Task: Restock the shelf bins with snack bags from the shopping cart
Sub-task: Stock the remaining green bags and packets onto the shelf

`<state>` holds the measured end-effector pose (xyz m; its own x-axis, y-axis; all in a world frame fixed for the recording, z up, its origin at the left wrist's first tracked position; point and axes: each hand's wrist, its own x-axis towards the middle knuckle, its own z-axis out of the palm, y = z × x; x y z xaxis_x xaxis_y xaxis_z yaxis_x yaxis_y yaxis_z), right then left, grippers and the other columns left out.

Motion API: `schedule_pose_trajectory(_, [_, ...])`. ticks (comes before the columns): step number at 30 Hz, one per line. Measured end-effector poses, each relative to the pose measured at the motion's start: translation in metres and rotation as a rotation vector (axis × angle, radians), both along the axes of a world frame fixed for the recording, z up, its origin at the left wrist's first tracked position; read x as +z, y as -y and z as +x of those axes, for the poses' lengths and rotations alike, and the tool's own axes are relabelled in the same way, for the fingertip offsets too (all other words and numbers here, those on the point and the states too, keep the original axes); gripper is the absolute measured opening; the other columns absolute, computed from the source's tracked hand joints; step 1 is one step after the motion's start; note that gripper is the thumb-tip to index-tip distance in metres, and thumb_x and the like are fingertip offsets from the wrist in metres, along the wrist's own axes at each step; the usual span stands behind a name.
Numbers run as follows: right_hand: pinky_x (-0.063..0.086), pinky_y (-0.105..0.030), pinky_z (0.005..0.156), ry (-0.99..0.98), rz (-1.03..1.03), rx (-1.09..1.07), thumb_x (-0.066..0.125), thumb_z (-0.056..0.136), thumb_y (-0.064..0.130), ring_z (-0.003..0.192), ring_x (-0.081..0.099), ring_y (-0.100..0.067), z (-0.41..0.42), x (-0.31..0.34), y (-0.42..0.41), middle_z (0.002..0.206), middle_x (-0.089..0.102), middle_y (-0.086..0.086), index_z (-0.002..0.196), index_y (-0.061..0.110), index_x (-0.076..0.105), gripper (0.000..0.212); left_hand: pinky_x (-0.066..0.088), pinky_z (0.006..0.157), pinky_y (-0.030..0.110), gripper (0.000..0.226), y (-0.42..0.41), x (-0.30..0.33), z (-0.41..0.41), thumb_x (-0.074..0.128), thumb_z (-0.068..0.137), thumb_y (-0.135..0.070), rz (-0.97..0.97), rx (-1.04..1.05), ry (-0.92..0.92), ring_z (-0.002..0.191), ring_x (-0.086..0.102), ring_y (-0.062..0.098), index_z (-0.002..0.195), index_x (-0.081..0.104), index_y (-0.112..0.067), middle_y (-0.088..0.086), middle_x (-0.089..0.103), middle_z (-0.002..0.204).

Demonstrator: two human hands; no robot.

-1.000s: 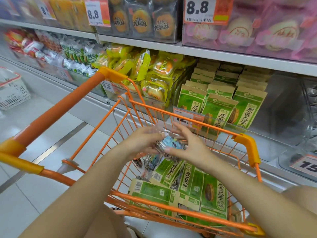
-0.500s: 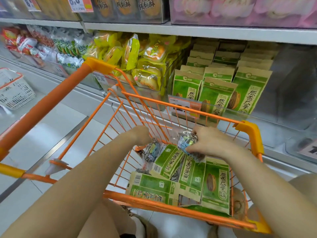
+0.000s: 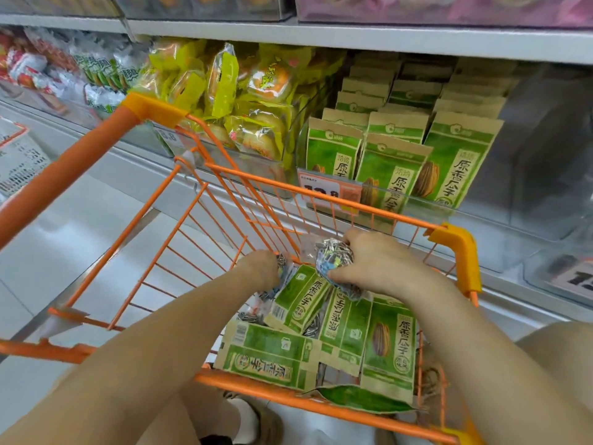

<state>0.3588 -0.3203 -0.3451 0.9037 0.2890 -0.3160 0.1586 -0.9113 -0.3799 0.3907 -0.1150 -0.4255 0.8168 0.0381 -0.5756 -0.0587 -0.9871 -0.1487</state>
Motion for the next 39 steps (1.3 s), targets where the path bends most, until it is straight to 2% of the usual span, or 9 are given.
schedule_pose_trajectory(4, [0.033,-0.028,0.051,0.016,-0.033,0.005,0.064,0.081,0.046,0.082,0.049,-0.022,-0.005,0.002,0.002,0.086,0.052,-0.002,0.114,0.015,0.048,0.048,0.041,0.062,0.030,0.022,0.001,0.017,0.002,0.046,0.096,-0.024,0.065,-0.093,0.048,0.078,0.055,0.022,0.104,0.055,-0.006,0.000,0.048,0.077])
schedule_pose_trajectory(8, [0.031,-0.029,0.048,0.016,-0.042,-0.019,0.062,0.084,0.045,0.072,0.049,-0.020,-0.007,0.003,0.003,0.075,0.049,0.000,0.098,0.014,0.048,0.037,0.031,0.055,0.029,0.034,-0.010,0.061,0.010,0.043,0.095,-0.037,-0.111,-0.052,-0.075,0.059,0.039,0.019,0.075,0.046,-0.010,0.004,0.043,0.070])
schedule_pose_trajectory(12, [0.033,-0.031,0.050,-0.001,-0.063,-0.064,0.058,0.088,0.047,0.075,0.052,-0.023,-0.005,0.002,0.004,0.074,0.048,-0.001,0.085,0.015,0.046,0.034,0.044,0.072,0.029,0.033,-0.011,0.113,-0.006,0.044,0.095,-0.035,-0.199,-0.047,-0.222,0.091,0.057,0.023,0.108,0.062,-0.011,0.006,0.060,0.102])
schedule_pose_trajectory(16, [0.051,-0.035,0.076,-0.125,0.141,-0.155,0.051,0.092,0.051,0.099,0.061,-0.030,-0.005,0.002,0.002,0.116,0.061,-0.010,0.130,0.013,0.048,0.054,0.056,0.075,0.029,0.030,-0.018,0.155,-0.024,0.059,0.092,-0.031,-0.695,0.061,-0.315,0.095,0.067,0.013,0.120,0.064,-0.025,-0.005,0.068,0.109])
schedule_pose_trajectory(20, [0.061,-0.038,0.072,-0.425,0.670,-0.356,0.046,0.098,0.045,0.093,0.069,-0.030,-0.009,0.012,-0.002,0.135,0.054,-0.011,0.133,0.023,0.051,0.042,0.042,0.058,0.017,0.043,-0.011,0.162,-0.026,0.068,0.076,-0.046,-0.957,0.044,-0.170,0.067,0.058,-0.001,0.113,0.067,-0.026,-0.017,0.066,0.076])
schedule_pose_trajectory(26, [0.060,-0.043,0.073,-0.644,1.081,-0.510,0.040,0.096,0.052,0.080,0.070,-0.022,-0.017,0.027,0.003,0.113,0.062,0.006,0.131,0.027,0.048,0.044,0.045,0.055,0.019,0.050,-0.012,0.142,-0.016,0.076,0.063,-0.035,-1.290,0.301,0.216,0.058,0.058,0.008,0.106,0.059,-0.015,-0.003,0.063,0.064])
schedule_pose_trajectory(32, [0.053,-0.050,0.091,-0.643,1.089,-0.324,0.045,0.082,0.063,0.091,0.059,0.001,-0.019,0.029,-0.001,0.116,0.047,0.021,0.120,0.050,0.041,0.041,0.048,0.075,0.024,0.050,0.002,0.118,-0.024,0.079,0.068,-0.033,-1.399,0.446,0.425,0.094,0.065,0.017,0.112,0.059,-0.020,0.006,0.066,0.102])
schedule_pose_trajectory(36, [0.057,-0.040,0.085,-0.663,1.048,-0.272,0.064,0.074,0.059,0.110,0.064,-0.019,-0.017,0.019,-0.002,0.127,0.061,0.004,0.123,0.035,0.055,0.056,0.052,0.069,0.015,0.033,0.015,0.109,-0.030,0.079,0.072,-0.032,-1.421,0.395,0.553,0.084,0.065,0.006,0.098,0.060,-0.025,-0.008,0.066,0.091])
schedule_pose_trajectory(39, [0.058,-0.033,0.076,-0.634,1.031,-0.285,0.079,0.071,0.043,0.097,0.069,-0.012,-0.016,0.014,-0.004,0.114,0.068,-0.003,0.135,0.015,0.048,0.077,0.053,0.081,0.029,0.033,0.024,0.106,-0.037,0.078,0.071,-0.045,-1.367,0.284,0.660,0.095,0.063,0.004,0.096,0.061,-0.032,-0.011,0.068,0.097])
